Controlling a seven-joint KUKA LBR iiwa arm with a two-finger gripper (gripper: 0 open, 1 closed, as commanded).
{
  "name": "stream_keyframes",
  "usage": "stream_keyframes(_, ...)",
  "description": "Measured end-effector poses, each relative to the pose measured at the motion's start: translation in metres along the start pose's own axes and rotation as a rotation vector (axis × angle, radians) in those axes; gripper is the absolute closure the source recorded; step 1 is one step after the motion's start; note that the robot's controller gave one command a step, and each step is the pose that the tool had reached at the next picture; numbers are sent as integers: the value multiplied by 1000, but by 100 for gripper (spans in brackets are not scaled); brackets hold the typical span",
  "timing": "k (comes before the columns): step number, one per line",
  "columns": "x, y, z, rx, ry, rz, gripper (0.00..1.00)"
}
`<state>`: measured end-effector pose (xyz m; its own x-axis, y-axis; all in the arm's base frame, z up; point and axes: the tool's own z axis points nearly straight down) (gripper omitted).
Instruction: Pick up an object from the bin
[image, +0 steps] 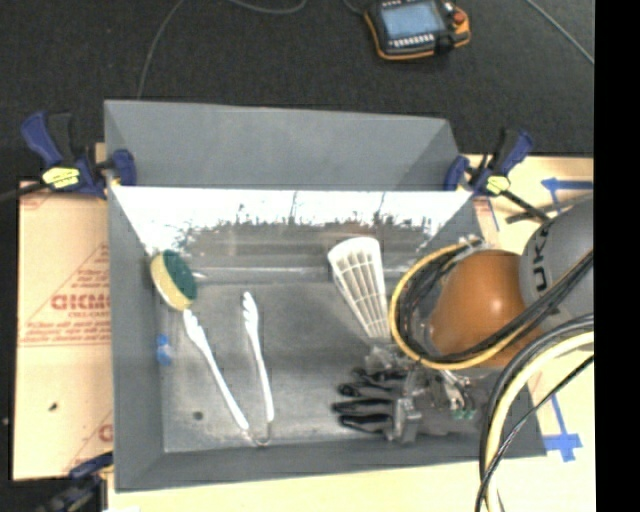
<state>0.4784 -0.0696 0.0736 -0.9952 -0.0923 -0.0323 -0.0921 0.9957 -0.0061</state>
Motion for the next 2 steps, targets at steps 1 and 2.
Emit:
stream_keyframes(1,-1,3,0,1,3,148,100)
stream_keyframes(2,-1,3,0,1,3,147,100)
